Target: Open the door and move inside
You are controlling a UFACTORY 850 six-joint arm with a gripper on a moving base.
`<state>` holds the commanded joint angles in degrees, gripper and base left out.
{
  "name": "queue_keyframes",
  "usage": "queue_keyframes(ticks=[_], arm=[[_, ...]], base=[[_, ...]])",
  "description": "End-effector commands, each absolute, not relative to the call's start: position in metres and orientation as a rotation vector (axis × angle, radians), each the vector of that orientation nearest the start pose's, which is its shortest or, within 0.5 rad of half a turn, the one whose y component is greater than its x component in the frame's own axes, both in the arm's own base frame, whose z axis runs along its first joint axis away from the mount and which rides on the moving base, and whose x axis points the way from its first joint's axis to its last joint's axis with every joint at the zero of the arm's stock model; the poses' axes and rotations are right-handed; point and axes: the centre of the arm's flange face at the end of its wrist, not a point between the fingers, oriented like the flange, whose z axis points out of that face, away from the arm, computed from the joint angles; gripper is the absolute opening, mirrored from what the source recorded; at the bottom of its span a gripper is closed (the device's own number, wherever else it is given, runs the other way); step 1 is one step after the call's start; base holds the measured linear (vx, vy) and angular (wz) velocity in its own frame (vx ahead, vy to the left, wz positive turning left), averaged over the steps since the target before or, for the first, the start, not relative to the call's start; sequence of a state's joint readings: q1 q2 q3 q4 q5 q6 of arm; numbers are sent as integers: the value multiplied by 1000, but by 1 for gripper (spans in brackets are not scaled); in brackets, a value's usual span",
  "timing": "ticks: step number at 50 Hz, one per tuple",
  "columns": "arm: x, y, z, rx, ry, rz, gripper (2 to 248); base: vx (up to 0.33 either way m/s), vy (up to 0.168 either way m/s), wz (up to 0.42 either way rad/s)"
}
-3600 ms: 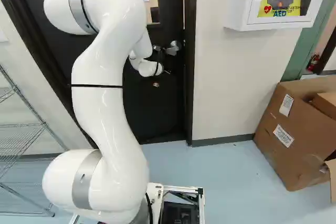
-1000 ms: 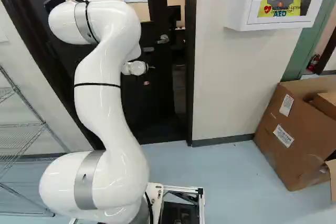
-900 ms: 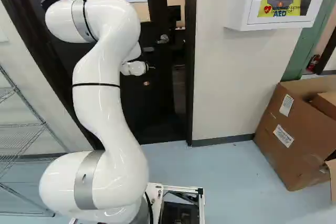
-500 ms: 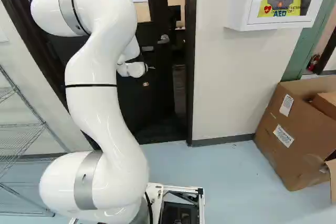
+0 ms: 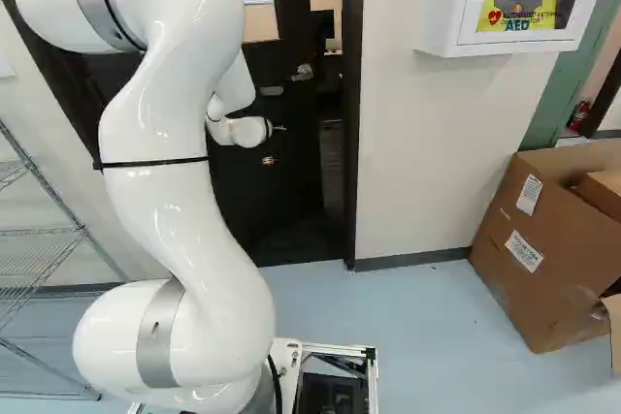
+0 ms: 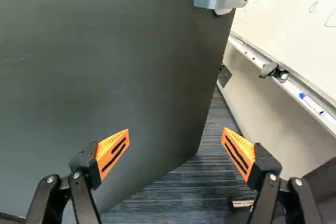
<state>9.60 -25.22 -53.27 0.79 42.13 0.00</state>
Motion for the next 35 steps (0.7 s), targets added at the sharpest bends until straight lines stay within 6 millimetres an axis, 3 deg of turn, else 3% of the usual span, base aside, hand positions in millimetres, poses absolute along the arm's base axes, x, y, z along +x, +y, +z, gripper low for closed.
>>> queue_keyframes(ticks=[35], arm=[[506,69,388,-2539,-154,-1713,247]], base=[[0,0,0]])
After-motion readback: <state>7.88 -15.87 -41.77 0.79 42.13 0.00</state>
